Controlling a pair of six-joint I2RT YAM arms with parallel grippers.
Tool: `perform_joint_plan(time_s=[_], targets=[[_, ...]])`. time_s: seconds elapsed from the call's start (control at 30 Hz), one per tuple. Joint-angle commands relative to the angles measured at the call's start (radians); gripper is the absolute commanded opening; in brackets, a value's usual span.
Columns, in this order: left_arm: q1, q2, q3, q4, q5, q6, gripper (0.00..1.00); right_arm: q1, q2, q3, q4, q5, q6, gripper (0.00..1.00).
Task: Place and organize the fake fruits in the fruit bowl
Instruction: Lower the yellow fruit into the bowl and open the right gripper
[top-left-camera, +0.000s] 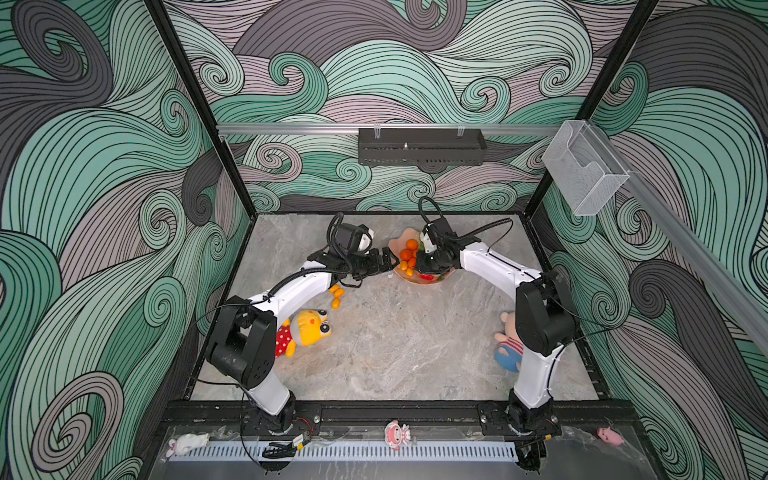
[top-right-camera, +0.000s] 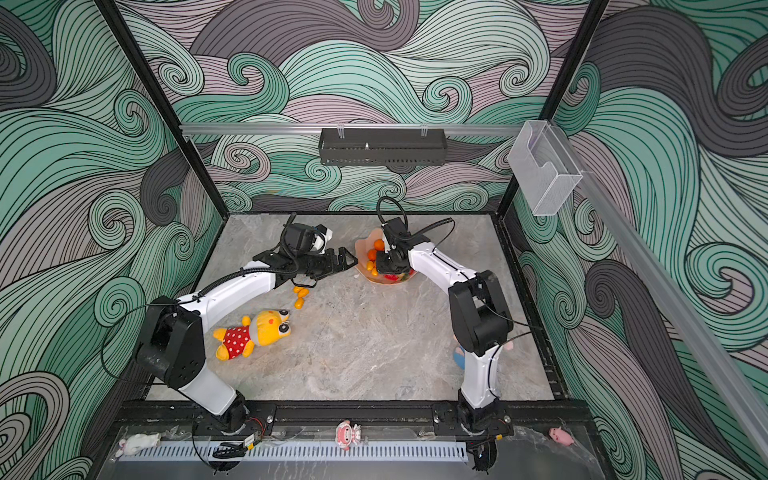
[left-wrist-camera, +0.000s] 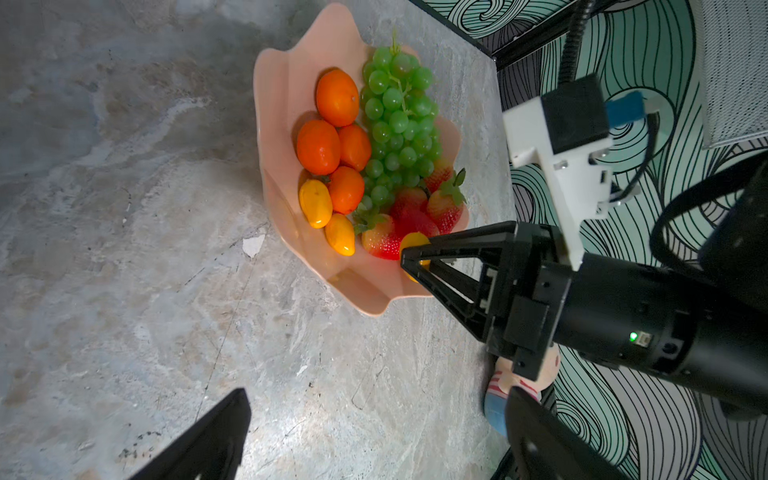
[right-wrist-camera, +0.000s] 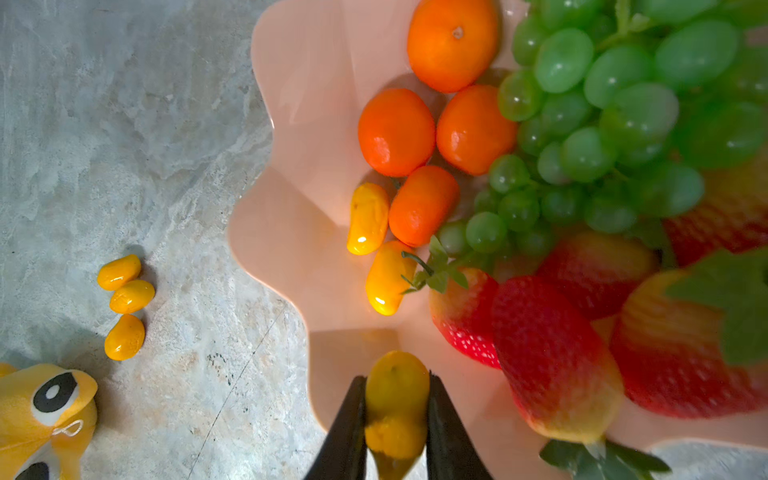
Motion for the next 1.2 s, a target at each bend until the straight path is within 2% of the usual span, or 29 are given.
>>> perform_joint_plan(time_s=[0.0,0.37,0.63,0.93,1.17], targets=[[-0.005,0.024,0.031,0.035,-0.011,0.002,0.99,-0.005,0.037,0.048,-0.035,-0.027,-0.032,0.21],[-0.005,0.028,0.03,0.02,-0.035,0.021,0.99,-0.004,0.125,0.111,-0.076,-0.026,-0.036,0.23],[-0.005,0.016,0.03,0.016,-0.031,0.03,0.98,-0.005,0.13,0.119,-0.077,-0.026,-0.035,0.29],[-0.006,-0.022,0.021,-0.01,-0.037,0.035,0.99,-0.004,0.077,0.106,-0.08,-0.012,-0.038,0.33],[-0.006,-0.123,-0.002,-0.083,-0.062,0.069,0.98,0.006,-0.057,0.008,0.002,-0.028,-0.028,0.36]])
